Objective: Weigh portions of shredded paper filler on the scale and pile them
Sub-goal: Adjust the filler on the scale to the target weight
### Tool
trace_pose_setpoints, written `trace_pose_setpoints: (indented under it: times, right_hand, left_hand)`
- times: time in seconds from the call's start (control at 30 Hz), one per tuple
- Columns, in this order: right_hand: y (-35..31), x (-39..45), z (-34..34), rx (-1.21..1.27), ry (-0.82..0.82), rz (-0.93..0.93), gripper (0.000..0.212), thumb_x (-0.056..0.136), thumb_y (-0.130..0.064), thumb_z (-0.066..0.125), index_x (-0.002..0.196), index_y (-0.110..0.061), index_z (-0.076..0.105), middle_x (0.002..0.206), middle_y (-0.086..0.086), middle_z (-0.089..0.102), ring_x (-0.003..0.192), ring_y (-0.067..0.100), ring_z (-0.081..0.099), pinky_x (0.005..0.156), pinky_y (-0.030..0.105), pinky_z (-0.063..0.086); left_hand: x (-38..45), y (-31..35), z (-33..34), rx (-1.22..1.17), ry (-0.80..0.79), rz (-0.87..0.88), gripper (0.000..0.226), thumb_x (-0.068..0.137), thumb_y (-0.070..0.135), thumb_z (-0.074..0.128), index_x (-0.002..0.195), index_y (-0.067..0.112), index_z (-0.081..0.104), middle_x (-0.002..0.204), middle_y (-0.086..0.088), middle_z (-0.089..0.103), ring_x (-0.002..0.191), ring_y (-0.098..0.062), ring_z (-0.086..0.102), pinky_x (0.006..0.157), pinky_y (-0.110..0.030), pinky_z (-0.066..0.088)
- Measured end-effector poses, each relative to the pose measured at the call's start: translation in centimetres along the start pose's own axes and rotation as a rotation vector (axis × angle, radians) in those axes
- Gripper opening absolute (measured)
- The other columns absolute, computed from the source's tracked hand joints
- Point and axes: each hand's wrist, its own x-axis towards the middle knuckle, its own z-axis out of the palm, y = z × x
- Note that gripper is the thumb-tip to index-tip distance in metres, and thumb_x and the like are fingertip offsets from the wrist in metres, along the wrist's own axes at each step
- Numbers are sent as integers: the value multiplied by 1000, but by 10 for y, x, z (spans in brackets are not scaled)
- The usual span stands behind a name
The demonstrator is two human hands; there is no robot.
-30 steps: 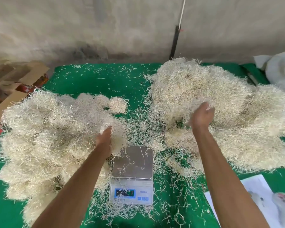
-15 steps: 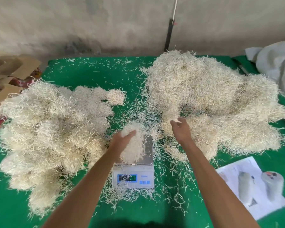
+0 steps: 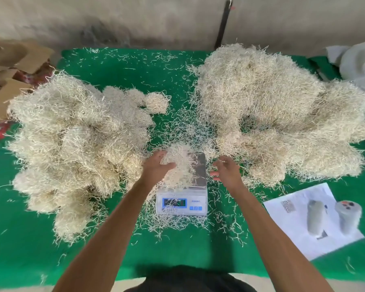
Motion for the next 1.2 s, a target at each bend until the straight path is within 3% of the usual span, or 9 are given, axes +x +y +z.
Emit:
trace_pose_setpoints:
  times: [0.2, 0.27, 0.33, 0.4, 0.47, 0.53, 0.8, 1.0, 1.2]
  right_hand:
    - [3, -13, 1, -13, -32, -35, 33, 108, -32, 52, 138, -19, 46, 121, -1, 67, 89, 16, 77, 79, 36, 62]
    - [4, -13, 1, -2, -26, -22, 34, 108, -30, 52, 139, -17, 47, 121, 0, 68, 90, 19, 76, 78, 35, 61]
    - [7, -14, 3, 8, -17, -4, 35, 108, -29, 53, 140, -15, 47, 120, 1, 68, 89, 19, 76, 75, 32, 60]
    - [10, -14, 7, 13, -14, 5, 36, 108, -28, 53, 140, -14, 47, 120, 2, 69, 90, 20, 76, 78, 36, 62]
    - [12, -14, 12, 27, -24, 13, 37, 107, -28, 54, 141, -14, 48, 118, 1, 70, 91, 22, 76, 87, 45, 62]
    - [12, -14, 16, 28, -44, 7, 37, 107, -29, 54, 141, -15, 47, 116, -3, 71, 90, 21, 77, 89, 47, 62]
    - [10, -11, 19, -91, -79, -59, 37, 108, -32, 52, 143, -19, 46, 121, -1, 68, 84, 11, 77, 80, 34, 59]
    - [8, -5, 20, -75, -85, -45, 41, 107, -30, 54, 144, -15, 46, 117, 1, 68, 91, 19, 76, 89, 45, 61]
    - [-8, 0, 39, -105, -61, -132, 35, 106, -36, 53, 138, -20, 49, 122, -4, 63, 96, 18, 72, 82, 36, 62]
  left_hand:
    - [-7, 0, 10, -73, 106, 5, 60, 84, 47, 76, 137, 30, 52, 145, -4, 53, 120, -20, 56, 98, -44, 52]
    - [-12, -6, 4, -85, 150, 43, 52, 82, 54, 76, 126, 41, 52, 141, 1, 56, 103, -8, 60, 82, -22, 53]
    - [-17, -11, -4, -123, 190, 63, 56, 81, 57, 76, 128, 34, 56, 138, 5, 58, 84, 8, 60, 62, -5, 45]
    - [-24, -16, -10, -181, 212, 79, 68, 80, 59, 76, 136, 26, 55, 137, 7, 59, 90, 12, 63, 72, -8, 51]
    - [-29, -22, -12, -207, 213, 84, 68, 81, 58, 76, 136, 25, 56, 135, 7, 61, 111, -1, 61, 98, -29, 52]
    - [-32, -29, -13, -239, 215, 71, 64, 82, 55, 76, 135, 26, 57, 134, 7, 62, 117, -9, 60, 104, -36, 48]
    - [-39, -34, -11, -241, 239, 31, 60, 83, 62, 71, 131, 29, 59, 132, 10, 63, 97, 12, 56, 73, -11, 43]
    - [-35, -29, -9, -232, 242, 24, 61, 83, 61, 71, 130, 26, 59, 130, 9, 64, 83, 3, 69, 77, -24, 56]
    - [-32, -18, 7, -184, 164, -66, 73, 76, 84, 59, 125, 30, 50, 102, 17, 63, 73, 8, 64, 55, -15, 53]
